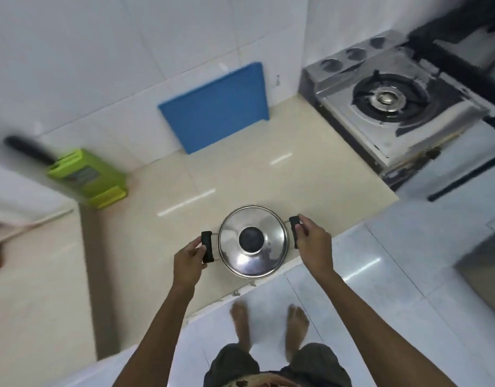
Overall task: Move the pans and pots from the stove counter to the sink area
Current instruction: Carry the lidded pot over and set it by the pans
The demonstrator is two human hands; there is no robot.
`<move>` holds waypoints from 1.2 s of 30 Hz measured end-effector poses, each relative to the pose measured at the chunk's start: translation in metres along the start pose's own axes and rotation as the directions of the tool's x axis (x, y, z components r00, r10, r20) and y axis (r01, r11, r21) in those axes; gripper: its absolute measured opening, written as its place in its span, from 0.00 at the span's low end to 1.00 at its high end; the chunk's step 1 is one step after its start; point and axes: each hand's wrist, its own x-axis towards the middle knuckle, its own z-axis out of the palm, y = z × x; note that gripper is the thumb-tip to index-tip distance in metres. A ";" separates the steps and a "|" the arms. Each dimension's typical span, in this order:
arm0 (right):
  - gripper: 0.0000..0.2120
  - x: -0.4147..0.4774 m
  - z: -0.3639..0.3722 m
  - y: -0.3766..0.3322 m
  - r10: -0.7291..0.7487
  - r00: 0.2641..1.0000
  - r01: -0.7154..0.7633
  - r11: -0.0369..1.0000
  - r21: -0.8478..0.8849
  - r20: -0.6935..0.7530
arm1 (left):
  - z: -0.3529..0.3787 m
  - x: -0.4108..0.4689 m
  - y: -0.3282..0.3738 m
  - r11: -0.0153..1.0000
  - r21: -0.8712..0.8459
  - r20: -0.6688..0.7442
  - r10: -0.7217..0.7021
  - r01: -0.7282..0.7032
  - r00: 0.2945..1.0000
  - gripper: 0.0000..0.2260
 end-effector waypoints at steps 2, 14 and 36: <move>0.15 -0.012 0.008 -0.018 -0.072 0.997 0.071 0.997 0.025 0.039 | -0.029 -0.026 -0.007 1.000 -0.029 -0.082 0.007 -0.009 0.997 0.15; 0.14 -0.154 0.119 -0.187 -0.533 0.826 0.493 0.840 0.226 0.181 | -0.247 -0.167 -0.062 0.947 -0.246 -0.563 0.032 -0.205 0.826 0.13; 0.13 -0.594 0.453 -0.325 -0.659 0.317 0.628 0.684 0.370 0.682 | -0.620 -0.394 -0.335 0.843 -0.473 -0.865 -0.392 -0.255 0.312 0.13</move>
